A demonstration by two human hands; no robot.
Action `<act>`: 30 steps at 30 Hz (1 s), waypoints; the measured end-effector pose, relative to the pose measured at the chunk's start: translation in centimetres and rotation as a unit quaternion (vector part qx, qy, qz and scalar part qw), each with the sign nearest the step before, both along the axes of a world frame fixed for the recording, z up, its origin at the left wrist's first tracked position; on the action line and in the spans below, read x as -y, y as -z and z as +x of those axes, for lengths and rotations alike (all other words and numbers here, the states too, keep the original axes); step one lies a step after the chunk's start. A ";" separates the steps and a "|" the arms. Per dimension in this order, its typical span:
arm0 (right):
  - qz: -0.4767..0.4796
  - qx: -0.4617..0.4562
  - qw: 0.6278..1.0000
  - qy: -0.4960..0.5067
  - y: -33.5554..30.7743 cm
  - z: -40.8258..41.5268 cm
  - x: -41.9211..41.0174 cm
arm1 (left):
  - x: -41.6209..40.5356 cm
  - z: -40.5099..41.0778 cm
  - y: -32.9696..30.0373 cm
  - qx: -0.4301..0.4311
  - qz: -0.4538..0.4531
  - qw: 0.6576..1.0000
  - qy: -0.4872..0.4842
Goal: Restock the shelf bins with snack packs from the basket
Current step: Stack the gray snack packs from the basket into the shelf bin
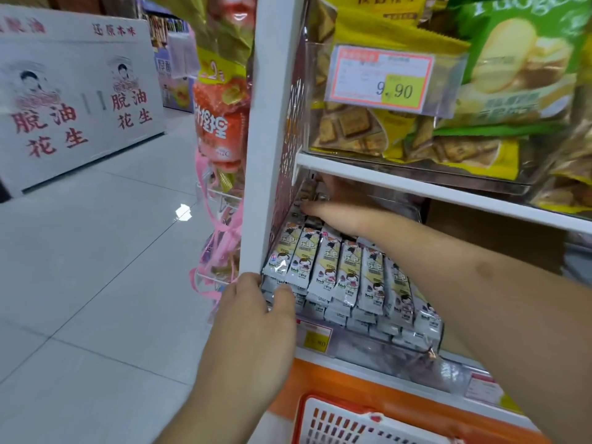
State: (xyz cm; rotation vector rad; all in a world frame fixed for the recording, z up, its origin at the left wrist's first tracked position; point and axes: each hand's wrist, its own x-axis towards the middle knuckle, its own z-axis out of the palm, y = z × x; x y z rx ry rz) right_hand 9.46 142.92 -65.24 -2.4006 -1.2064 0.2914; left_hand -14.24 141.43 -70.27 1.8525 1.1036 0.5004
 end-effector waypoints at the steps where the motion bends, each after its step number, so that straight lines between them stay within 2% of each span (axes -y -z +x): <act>1: 0.001 -0.005 1.000 -0.001 0.0 -0.1 0.1 | 0.0 0.0 -0.1 0.001 -0.001 1.000 0.001; 8: -0.012 -0.012 1.000 -0.005 -0.7 -1.7 4.4 | 0.2 -0.7 -0.5 -0.021 0.029 0.999 0.013; 14: 0.059 0.028 0.996 -0.066 -0.8 -5.6 14.7 | 3.2 -2.5 -1.2 -0.038 0.129 0.991 0.027; 19: 0.142 0.011 0.985 -0.092 2.8 -9.8 25.1 | 8.4 -2.4 1.9 -0.065 0.124 0.985 0.104; 21: 0.111 -0.020 0.991 -0.076 6.1 -10.4 28.4 | 10.4 -1.9 5.1 -0.099 0.118 0.976 0.154; 24: 0.014 -0.087 0.995 -0.044 12.6 -10.6 32.9 | 12.7 -1.8 10.8 -0.175 0.121 0.955 0.204; 27: -0.082 -0.142 0.987 0.001 20.1 -10.0 35.8 | 13.4 -2.4 15.8 -0.240 0.119 0.942 0.200; 30: -0.128 -0.181 0.972 0.078 25.8 -9.3 37.8 | 13.8 -3.0 19.8 -0.256 0.082 0.946 0.181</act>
